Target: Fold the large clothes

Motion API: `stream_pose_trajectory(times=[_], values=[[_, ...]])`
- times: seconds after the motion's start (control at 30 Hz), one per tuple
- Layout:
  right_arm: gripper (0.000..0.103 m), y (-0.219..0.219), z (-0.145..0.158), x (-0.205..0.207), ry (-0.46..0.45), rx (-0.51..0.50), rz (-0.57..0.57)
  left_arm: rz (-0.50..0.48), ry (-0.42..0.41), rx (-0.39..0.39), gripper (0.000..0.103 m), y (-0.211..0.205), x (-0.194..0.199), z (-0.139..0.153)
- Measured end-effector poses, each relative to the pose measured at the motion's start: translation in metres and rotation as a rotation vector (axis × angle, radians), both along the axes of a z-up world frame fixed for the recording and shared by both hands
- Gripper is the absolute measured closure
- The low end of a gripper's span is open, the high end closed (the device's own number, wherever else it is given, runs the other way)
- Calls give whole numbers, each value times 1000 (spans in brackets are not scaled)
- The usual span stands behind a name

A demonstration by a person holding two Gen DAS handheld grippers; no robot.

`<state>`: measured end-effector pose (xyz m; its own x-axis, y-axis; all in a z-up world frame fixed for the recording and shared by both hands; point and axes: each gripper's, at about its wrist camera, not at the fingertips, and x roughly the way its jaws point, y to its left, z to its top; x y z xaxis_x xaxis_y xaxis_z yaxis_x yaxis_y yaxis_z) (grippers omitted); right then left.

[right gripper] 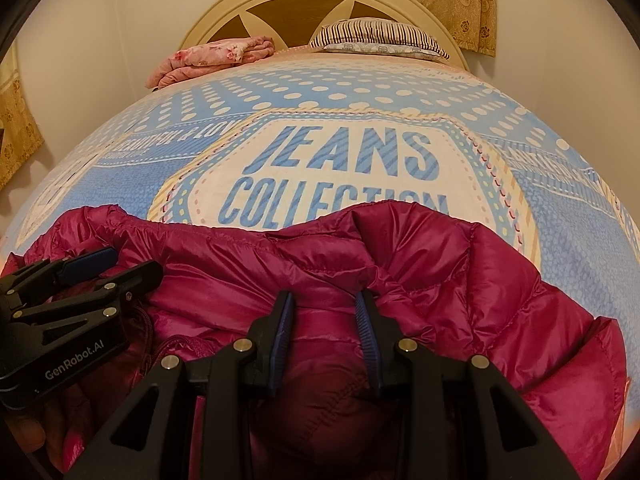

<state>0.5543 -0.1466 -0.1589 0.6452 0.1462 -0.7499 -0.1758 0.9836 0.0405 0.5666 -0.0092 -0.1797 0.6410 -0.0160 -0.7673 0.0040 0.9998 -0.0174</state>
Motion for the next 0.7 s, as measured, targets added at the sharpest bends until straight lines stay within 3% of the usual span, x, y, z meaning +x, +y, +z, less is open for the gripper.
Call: stream_pose_trajectory(times=[0.7], values=[[69, 1, 0, 1, 1, -8, -1, 0, 4, 9, 46, -1, 0, 0]])
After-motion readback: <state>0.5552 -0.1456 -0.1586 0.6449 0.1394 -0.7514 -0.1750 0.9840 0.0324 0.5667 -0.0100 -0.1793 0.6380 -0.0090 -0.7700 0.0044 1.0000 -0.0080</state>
